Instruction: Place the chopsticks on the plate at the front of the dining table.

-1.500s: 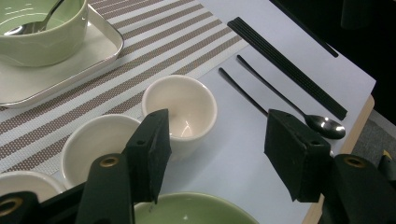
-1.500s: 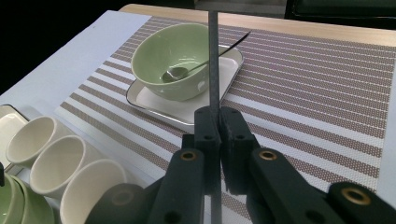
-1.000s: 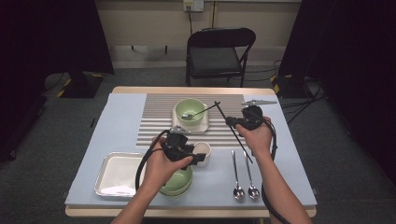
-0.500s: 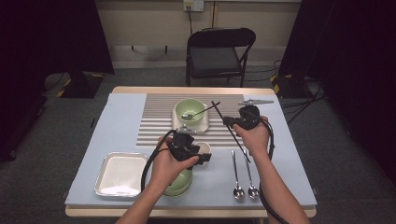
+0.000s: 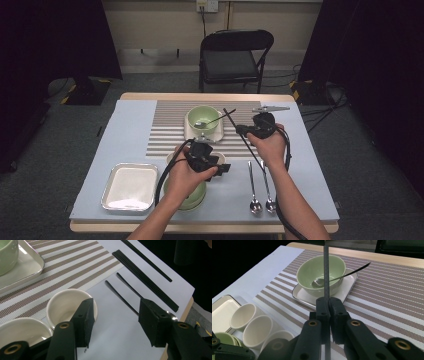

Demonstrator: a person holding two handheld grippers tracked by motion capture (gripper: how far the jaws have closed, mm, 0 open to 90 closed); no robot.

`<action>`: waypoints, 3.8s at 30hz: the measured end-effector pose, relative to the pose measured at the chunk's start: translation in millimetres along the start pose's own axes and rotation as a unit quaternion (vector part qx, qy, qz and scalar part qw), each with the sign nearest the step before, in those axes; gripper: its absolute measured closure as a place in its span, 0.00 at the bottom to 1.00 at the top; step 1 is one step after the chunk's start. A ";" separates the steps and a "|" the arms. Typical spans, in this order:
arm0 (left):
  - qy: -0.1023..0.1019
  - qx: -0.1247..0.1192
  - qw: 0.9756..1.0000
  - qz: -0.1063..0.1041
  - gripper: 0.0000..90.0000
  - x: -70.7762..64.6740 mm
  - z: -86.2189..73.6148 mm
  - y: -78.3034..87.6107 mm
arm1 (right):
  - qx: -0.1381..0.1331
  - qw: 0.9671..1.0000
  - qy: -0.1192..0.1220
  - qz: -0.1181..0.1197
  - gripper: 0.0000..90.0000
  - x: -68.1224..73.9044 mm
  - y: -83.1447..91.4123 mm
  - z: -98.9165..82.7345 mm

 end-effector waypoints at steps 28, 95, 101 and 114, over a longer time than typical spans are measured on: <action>0.009 -0.012 1.000 -0.001 0.50 -3.3 4.9 -11.1 | -0.005 1.000 0.003 0.012 0.96 11.6 -5.7 -0.3; 0.029 -0.026 0.999 -0.008 0.46 -10.7 9.4 -23.4 | -0.016 0.999 -0.004 0.035 0.96 38.0 -23.7 3.9; 0.032 -0.027 0.999 -0.009 0.47 -12.7 9.4 -24.0 | -0.018 0.999 -0.003 0.038 0.96 41.1 -24.8 5.2; 0.045 -0.024 0.999 -0.004 0.51 -10.2 8.6 -26.4 | -0.019 0.999 -0.006 0.043 0.96 43.9 -26.1 6.8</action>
Point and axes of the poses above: each handheld gripper's, and its own axes: y roughly backward along the jaws, z roughly out of its top, x roughly to its left, the point moved 1 cm from there along -y, roughly forward along the jaws, and after that the axes turned 3 degrees about -y, right-handed, at the moved point
